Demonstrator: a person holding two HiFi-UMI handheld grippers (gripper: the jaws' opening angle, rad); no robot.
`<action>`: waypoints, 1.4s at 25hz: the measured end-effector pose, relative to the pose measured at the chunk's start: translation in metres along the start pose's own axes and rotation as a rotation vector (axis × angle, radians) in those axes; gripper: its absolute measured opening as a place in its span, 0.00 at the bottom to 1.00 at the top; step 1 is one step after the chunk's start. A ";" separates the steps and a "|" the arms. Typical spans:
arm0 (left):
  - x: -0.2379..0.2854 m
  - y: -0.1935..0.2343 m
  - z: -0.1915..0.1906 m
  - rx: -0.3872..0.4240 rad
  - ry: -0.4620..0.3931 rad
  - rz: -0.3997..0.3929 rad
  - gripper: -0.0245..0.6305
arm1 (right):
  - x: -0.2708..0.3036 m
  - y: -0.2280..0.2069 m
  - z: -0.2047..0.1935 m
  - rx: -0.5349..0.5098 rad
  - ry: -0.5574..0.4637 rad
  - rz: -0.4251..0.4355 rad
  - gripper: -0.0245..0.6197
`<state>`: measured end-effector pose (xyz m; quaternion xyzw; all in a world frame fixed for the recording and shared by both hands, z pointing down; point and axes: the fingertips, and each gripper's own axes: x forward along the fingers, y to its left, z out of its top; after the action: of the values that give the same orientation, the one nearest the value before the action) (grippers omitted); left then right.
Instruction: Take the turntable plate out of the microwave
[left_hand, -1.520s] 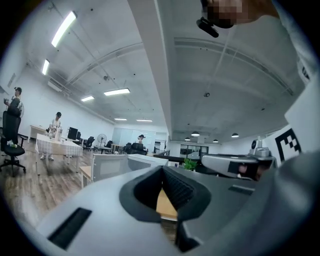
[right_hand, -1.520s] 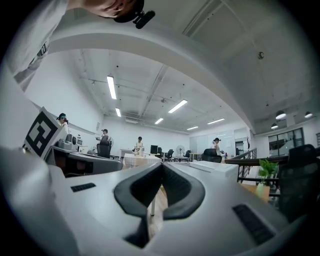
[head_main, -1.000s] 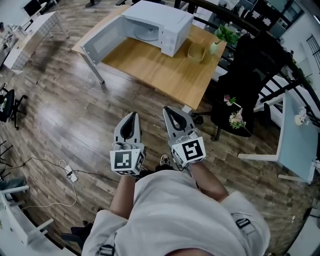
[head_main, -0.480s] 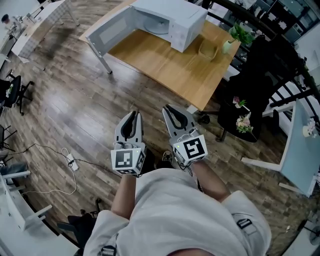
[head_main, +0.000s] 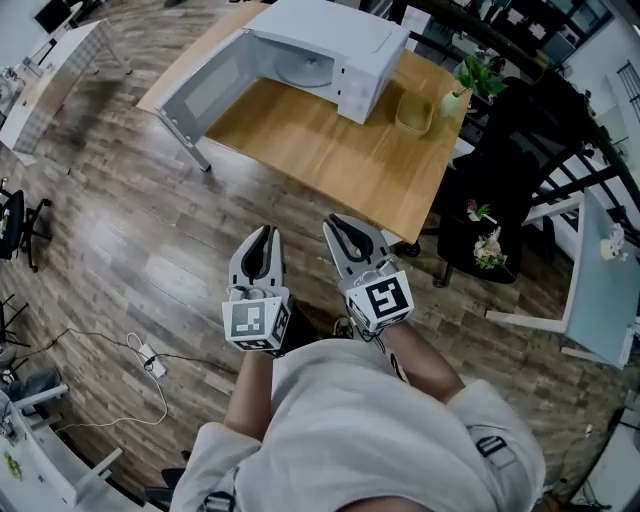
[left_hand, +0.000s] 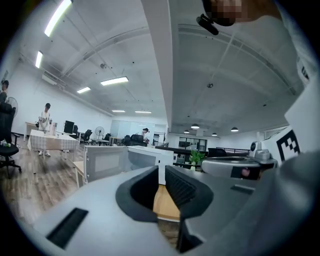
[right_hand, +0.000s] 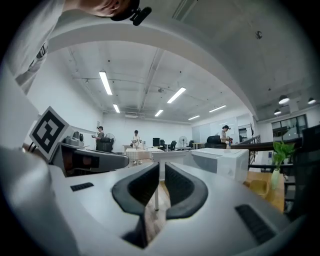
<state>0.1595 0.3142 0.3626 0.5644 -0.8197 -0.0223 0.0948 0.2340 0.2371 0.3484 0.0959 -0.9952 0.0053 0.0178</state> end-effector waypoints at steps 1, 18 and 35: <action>0.007 0.011 0.002 -0.003 -0.001 -0.008 0.12 | 0.011 0.000 -0.002 0.003 0.009 -0.005 0.10; 0.076 0.135 0.013 -0.027 0.076 -0.196 0.11 | 0.149 0.010 -0.025 0.077 0.094 -0.141 0.10; 0.209 0.181 0.021 -0.042 0.136 -0.262 0.10 | 0.260 -0.073 -0.038 0.135 0.094 -0.185 0.10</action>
<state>-0.0826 0.1841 0.3950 0.6648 -0.7299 -0.0133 0.1583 -0.0056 0.1159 0.3960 0.1881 -0.9775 0.0749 0.0585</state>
